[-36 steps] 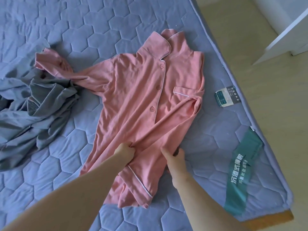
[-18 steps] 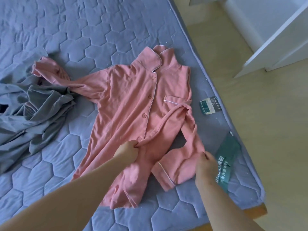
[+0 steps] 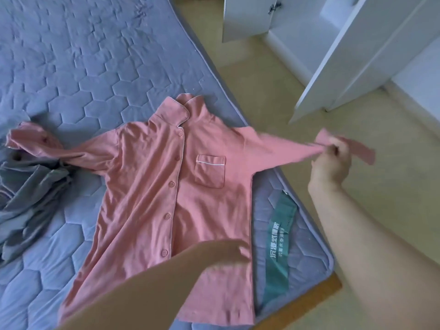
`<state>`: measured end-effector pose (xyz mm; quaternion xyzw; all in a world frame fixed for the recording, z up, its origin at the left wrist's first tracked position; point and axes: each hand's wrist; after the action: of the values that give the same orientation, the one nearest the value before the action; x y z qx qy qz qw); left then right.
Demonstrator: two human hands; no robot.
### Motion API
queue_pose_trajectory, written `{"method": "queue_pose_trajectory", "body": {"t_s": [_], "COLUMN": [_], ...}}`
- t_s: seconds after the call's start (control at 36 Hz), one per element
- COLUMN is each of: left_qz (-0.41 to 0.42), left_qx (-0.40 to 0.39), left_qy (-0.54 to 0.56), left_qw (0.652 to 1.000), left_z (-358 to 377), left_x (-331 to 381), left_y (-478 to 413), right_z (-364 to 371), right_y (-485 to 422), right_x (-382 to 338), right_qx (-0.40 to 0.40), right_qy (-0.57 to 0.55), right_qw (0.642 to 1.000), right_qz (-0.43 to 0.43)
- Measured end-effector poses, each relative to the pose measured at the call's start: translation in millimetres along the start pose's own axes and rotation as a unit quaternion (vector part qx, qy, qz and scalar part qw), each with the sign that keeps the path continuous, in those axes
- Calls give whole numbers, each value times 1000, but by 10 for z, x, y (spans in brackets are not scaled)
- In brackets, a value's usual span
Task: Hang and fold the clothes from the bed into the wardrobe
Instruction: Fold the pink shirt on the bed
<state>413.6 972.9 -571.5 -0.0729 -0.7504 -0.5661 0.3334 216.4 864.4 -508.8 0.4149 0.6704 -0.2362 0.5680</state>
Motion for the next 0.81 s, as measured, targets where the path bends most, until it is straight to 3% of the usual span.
{"method": "queue_pose_trajectory", "body": {"t_s": [0.03, 0.08, 0.19, 0.22, 0.28, 0.33, 0.36, 0.42, 0.53, 0.64, 0.69, 0.81], "left_qz": [-11, -36, -31, -15, 11, 5, -18, -102, -196, -226, -215, -178], "left_qx": [56, 133, 219, 231, 267, 321, 345, 389, 461, 494, 505, 524], "left_qy": [91, 299, 503, 551, 645, 689, 690, 649, 454, 302, 268, 232], "left_qw": [994, 944, 835, 802, 716, 650, 636, 646, 737, 783, 792, 800], "left_z": [-64, -237, -649, -756, -960, -1120, -1176, -1241, -1252, -1242, -1290, -1485], "left_x": [7, 55, 86, 66, -26, -207, -314, -559, -906, -1082, -1083, -1014], "left_y": [-20, -21, 5, 20, 74, 113, 121, 142, 203, 128, 25, -195], "right_z": [0, 7, 156, 222, 361, 479, 521, 556, 516, 537, 582, 802], "right_y": [20, 68, 277, 385, 628, 854, 944, 1073, 1133, 1094, 1055, 970], "right_x": [-14, -3, -43, -52, -2, 137, 228, 444, 792, 1115, 1217, 1306], "right_qx": [-24, -79, -147, -189, -302, -423, -481, -567, -598, -578, -549, -471], "right_qy": [-15, -22, 2, 24, 136, 274, 326, 381, 406, 463, 472, 397], "right_qw": [1000, 996, 972, 949, 859, 753, 710, 653, 669, 663, 683, 788], "right_qz": [-1, -24, -182, -253, -391, -423, -398, -327, -173, -109, -97, 4]}}
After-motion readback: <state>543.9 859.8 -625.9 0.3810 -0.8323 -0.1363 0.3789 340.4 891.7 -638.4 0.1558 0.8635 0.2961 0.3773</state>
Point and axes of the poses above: each hand's wrist, its own y-axis away from the middle knuckle, its own z-axis out of the palm, x = y × z, and after that the axes turned 2 degrees about x, right-handed
